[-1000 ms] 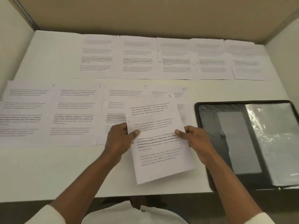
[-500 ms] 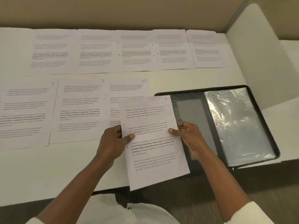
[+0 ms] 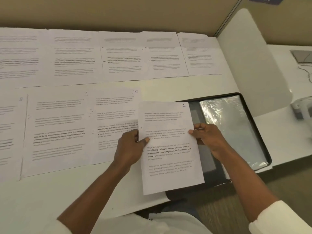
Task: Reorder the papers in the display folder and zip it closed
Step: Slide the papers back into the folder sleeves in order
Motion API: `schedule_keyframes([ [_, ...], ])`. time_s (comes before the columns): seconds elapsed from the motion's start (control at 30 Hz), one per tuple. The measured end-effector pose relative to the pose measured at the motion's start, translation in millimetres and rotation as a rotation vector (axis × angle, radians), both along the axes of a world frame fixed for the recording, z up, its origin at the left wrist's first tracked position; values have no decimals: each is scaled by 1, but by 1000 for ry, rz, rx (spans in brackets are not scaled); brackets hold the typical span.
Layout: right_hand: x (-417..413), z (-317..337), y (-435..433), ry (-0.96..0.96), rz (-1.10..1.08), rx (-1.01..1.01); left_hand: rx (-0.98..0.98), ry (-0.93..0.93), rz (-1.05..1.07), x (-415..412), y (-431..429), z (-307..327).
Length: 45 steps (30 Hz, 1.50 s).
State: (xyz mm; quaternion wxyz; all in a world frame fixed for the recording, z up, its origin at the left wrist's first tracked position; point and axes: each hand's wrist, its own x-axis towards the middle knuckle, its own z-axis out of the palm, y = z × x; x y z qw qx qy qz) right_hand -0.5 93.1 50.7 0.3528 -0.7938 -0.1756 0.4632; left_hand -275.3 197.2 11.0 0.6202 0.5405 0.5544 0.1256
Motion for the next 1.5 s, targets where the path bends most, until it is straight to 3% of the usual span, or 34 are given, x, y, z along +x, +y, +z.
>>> schedule_keyframes([
  [0.3, 90, 1, 30, 21, 138, 56, 3, 44, 5, 53, -17, -2],
  [0.6, 207, 8, 70, -110, 725, 1, 9, 91, 62, 142, -68, 7],
  [0.9, 242, 21, 100, -201, 1214, -45, 2, 96, 193, 215, -113, 17],
  [1.03, 253, 17, 106, -280, 1258, -42, 27, 102, 261, 231, -119, 17],
  [1.2, 278, 18, 109, -402, 1229, -58, 168, 328, 146, 242, -129, 5],
  [1.5, 326, 40, 110, -469, 1132, -162, 223, 306, -48, 263, -146, -11],
])
